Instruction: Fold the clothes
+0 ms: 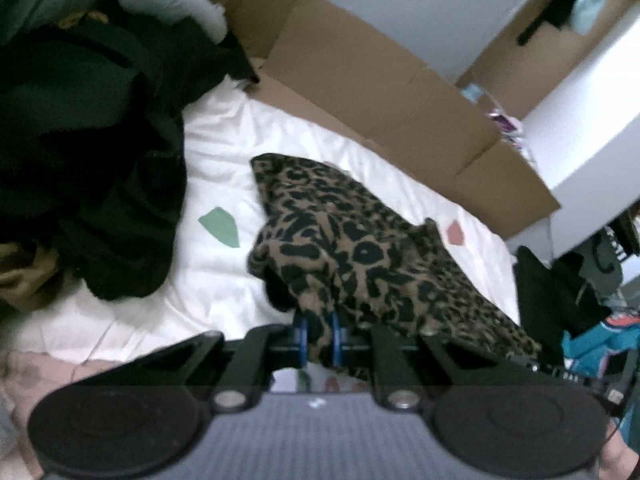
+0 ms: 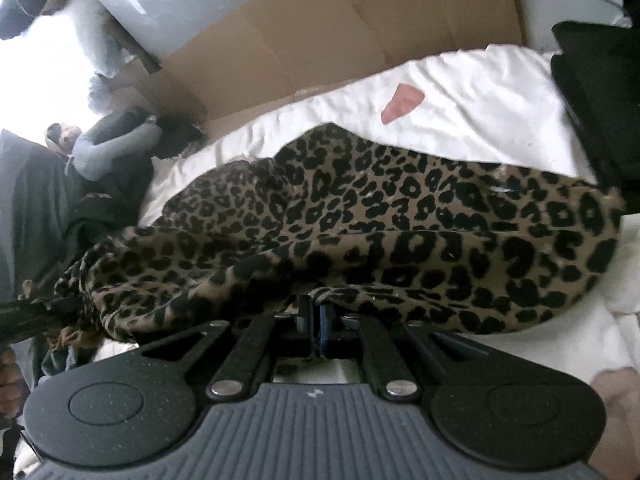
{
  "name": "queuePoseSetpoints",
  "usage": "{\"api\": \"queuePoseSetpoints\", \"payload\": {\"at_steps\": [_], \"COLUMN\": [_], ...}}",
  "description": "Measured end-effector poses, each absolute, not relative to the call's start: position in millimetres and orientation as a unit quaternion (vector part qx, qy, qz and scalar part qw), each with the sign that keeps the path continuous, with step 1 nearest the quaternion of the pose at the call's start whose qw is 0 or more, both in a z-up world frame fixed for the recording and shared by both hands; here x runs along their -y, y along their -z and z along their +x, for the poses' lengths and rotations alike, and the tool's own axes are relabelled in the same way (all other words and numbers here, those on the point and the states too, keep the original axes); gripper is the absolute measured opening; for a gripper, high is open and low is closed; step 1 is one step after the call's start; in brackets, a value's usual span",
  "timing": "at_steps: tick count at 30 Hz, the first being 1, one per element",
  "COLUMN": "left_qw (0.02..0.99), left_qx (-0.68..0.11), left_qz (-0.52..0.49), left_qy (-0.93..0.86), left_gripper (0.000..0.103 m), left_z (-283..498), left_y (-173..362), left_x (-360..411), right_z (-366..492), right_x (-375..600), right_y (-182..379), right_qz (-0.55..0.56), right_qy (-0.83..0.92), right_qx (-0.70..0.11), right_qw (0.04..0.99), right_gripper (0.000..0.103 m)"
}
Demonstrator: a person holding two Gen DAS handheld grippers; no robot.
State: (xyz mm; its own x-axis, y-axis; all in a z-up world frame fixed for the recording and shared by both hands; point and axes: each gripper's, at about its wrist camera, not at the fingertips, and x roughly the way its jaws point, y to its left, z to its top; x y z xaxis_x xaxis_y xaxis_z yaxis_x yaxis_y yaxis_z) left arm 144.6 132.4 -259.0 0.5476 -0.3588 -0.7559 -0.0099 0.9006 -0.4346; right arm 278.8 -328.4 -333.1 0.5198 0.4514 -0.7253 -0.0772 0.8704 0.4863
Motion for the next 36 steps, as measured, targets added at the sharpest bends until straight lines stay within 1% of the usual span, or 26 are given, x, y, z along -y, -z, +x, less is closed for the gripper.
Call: {"api": "queuePoseSetpoints", "payload": {"at_steps": [19,24,27,36], "left_qw": [0.863,0.865,0.862,0.859], "left_qx": [-0.447,-0.444,-0.447,-0.454], "left_qz": [-0.192,-0.17,-0.17,-0.175], "left_qy": [0.137,0.16,0.17,0.161], "left_gripper": [0.011,0.011,0.011,0.011], "left_z": [39,21,21,67], "left_y": [170,146,145,174], "left_x": [-136,-126,-122,-122], "right_z": [214,201,197,222], "right_x": [370,372,376,375], "right_y": [256,249,252,275], "right_qz": [0.181,0.177,0.181,0.183], "right_qy": [-0.215,-0.227,-0.222,-0.208], "right_qx": [-0.438,-0.443,-0.446,-0.447], "right_qw": [0.854,0.849,0.848,0.851], "right_gripper": [0.0,0.0,0.0,0.0]}}
